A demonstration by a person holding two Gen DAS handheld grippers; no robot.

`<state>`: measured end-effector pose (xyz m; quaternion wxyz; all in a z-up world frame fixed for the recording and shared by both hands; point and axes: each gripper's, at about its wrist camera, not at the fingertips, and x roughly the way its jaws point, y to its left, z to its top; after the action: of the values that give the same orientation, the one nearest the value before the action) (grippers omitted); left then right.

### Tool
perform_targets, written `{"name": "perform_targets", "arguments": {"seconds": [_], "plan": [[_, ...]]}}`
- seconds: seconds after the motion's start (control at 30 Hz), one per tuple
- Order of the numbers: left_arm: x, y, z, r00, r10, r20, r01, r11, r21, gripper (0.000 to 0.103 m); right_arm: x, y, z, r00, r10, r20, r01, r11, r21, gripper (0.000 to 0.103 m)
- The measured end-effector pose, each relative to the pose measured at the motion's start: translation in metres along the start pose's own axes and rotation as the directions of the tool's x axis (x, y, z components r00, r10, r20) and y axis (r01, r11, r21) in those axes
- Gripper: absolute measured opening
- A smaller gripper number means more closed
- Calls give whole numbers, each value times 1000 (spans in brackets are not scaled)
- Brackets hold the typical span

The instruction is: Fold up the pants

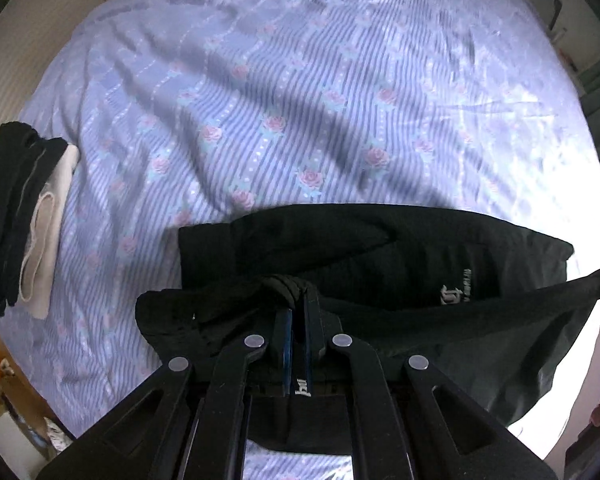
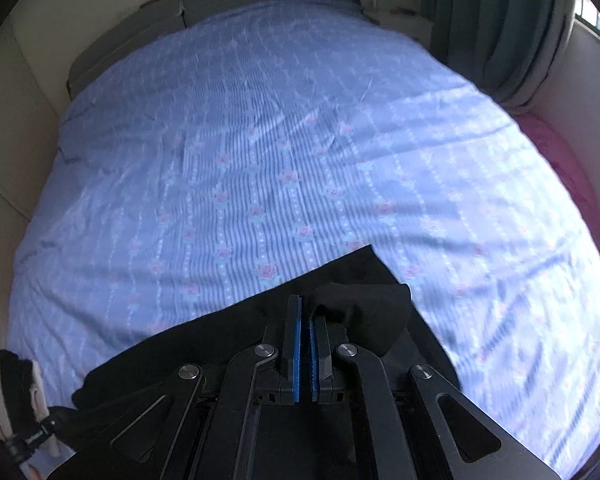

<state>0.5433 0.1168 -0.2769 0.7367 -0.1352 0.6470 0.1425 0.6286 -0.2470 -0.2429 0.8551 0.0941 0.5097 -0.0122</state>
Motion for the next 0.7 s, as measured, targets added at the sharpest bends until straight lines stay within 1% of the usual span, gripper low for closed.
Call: {"name": "perform_targets", "arguments": {"seconds": [0.1, 0.13, 0.23, 0.33, 0.4, 0.43, 0.47, 0.5, 0.53, 0.57, 0.6, 0.63, 0.7], "plan": [[11, -1, 9, 1000, 5, -20, -5, 1000, -9, 8, 25, 5, 2, 1000, -16, -21, 16, 1000, -25, 4], [15, -1, 12, 1000, 4, -28, -4, 1000, -13, 11, 30, 5, 2, 999, -21, -25, 20, 999, -31, 4], [29, 1, 27, 998, -19, -65, 16, 999, -44, 13, 48, 8, 7, 998, -45, -44, 43, 998, -40, 4], [36, -2, 36, 995, -26, -95, 23, 999, -25, 15, 64, 9, 13, 996, -71, -56, 69, 997, -39, 4], [32, -2, 42, 995, -50, -90, 48, 999, -24, 18, 69, 9, 18, 995, -84, -57, 82, 996, -32, 4], [28, -1, 44, 996, -53, -74, 51, 998, -30, 40, 71, 9, 19, 995, -77, -55, 76, 997, -30, 7], [21, 1, 46, 998, -41, -41, 40, 999, -33, 76, 71, 11, 22, 995, -84, -54, 82, 996, -37, 9], [13, 1, 48, 1000, -13, 6, 13, 999, -35, 87, 71, 14, 24, 994, -96, -50, 93, 995, -47, 12], [3, 1, 50, 999, 0, 51, 2, 1000, -27, 83, 69, 16, 25, 994, -103, -45, 100, 993, -57, 25], [-1, 0, 52, 998, -3, 62, 4, 1000, -15, 80, 66, 18, 27, 993, -108, -36, 106, 992, -64, 44], [-6, -1, 54, 998, -16, 63, 15, 1000, 6, 80, 60, 19, 27, 993, -116, -21, 115, 991, -68, 52], [-10, 0, 55, 997, -33, 66, 32, 999, 17, 80, 51, 21, 26, 992, -122, 1, 122, 990, -72, 56], [-23, 0, 52, 993, -73, 91, 67, 996, 62, 80, 36, 22, 24, 995, -97, 17, 98, 992, -82, 56]]}}
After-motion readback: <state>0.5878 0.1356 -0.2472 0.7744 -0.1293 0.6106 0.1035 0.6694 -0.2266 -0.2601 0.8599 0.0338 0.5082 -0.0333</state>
